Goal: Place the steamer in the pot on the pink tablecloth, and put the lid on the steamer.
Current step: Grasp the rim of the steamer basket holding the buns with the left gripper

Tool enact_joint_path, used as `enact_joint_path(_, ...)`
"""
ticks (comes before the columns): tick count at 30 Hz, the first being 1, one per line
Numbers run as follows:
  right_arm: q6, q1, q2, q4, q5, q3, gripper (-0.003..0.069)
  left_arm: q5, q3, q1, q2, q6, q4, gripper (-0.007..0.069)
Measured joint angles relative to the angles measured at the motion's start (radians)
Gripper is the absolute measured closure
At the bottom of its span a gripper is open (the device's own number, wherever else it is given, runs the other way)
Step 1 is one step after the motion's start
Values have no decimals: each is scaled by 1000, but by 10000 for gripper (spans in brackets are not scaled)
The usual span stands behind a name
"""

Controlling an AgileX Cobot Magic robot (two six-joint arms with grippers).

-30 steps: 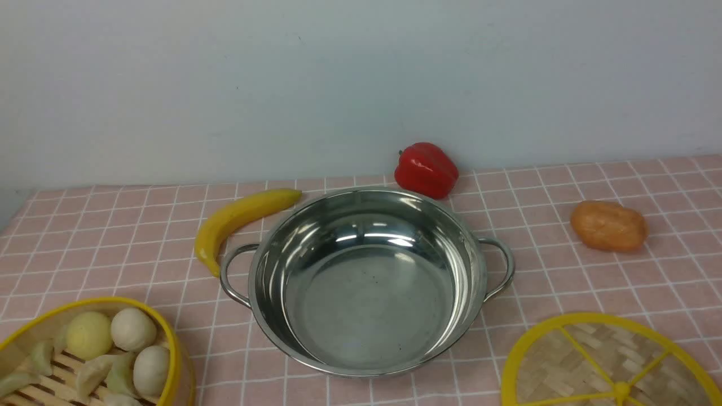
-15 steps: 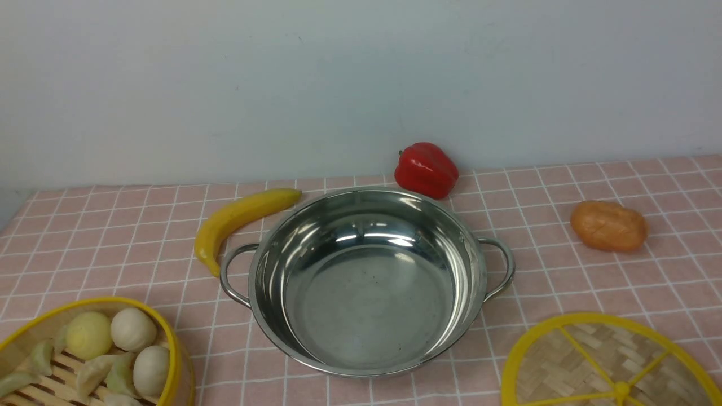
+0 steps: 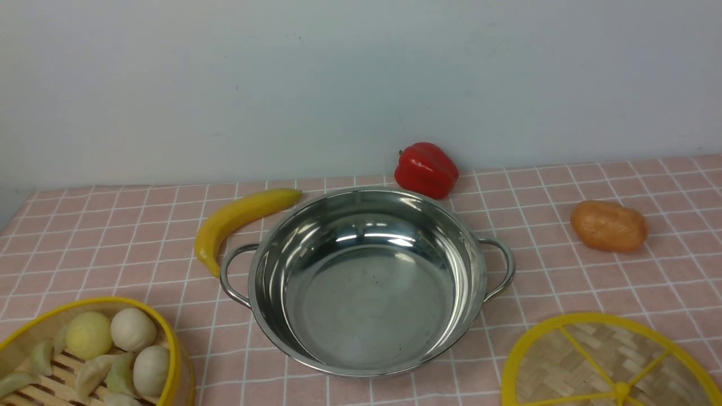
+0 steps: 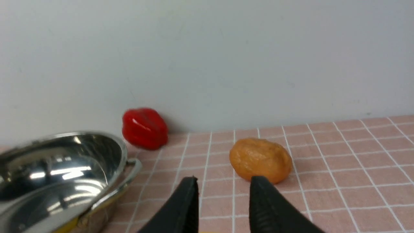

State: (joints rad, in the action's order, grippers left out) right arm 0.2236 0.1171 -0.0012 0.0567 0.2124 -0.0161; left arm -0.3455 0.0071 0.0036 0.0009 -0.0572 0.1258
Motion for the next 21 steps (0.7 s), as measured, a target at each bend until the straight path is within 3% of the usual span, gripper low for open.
enact_joint_path(5,-9,0,-2,12,57,-191,416,0,0,0,0,0,0,382)
enact_joint_path(13,-49,0,132,113,568,-619,416,1,0,0,0,0,0,382)
enact_joint_path(21,-49,0,200,278,660,-682,416,1,0,0,0,0,0,382)
